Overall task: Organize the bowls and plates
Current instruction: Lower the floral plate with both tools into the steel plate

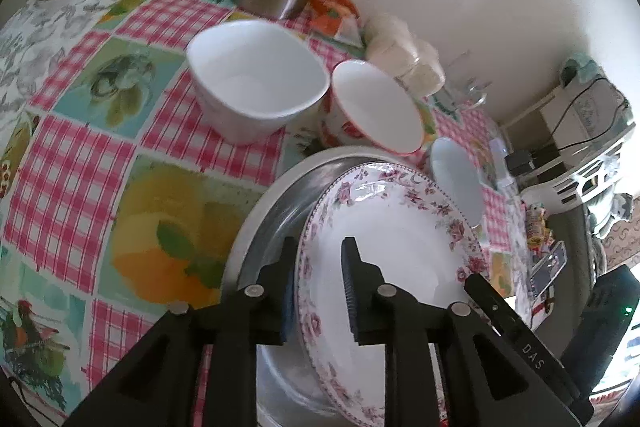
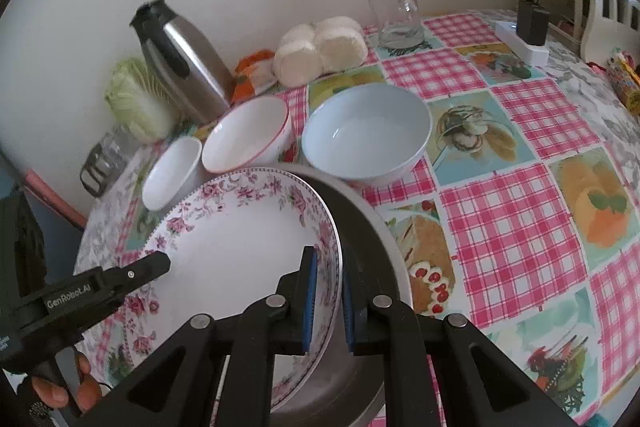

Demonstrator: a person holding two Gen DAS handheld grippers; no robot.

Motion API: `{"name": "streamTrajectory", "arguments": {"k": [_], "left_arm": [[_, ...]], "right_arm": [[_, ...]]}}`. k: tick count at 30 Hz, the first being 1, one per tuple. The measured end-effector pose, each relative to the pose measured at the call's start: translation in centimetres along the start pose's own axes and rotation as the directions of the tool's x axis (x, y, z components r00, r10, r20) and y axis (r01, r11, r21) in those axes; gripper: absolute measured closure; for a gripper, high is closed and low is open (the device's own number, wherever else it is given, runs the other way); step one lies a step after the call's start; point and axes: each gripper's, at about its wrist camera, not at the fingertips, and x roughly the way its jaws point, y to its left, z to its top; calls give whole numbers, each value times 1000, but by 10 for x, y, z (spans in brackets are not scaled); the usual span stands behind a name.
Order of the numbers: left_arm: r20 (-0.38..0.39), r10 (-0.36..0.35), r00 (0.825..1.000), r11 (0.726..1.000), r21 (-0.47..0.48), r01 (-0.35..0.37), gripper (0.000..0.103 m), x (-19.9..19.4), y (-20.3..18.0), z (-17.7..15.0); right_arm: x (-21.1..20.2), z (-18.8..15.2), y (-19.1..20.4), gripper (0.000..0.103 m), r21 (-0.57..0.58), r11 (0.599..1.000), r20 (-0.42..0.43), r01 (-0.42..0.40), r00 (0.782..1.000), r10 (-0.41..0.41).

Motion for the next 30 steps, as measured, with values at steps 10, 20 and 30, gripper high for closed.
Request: {"name": "streamTrajectory", "arguments": {"k": [10, 20, 30], "left_arm": [[-39, 28, 999, 999, -18, -28, 82, 10, 5, -2], [-68, 58, 996, 998, 18, -57, 82, 19, 0, -4], [-79, 94, 992, 995, 49, -90, 82, 24, -6, -4]], "right_arm": [[14, -6, 1, 90, -34, 999, -55, 28, 998, -30], [24, -8, -3, 90, -37, 998, -102, 52, 993, -55], [26, -7, -5, 89, -32, 998, -118, 49, 992, -52]]}}
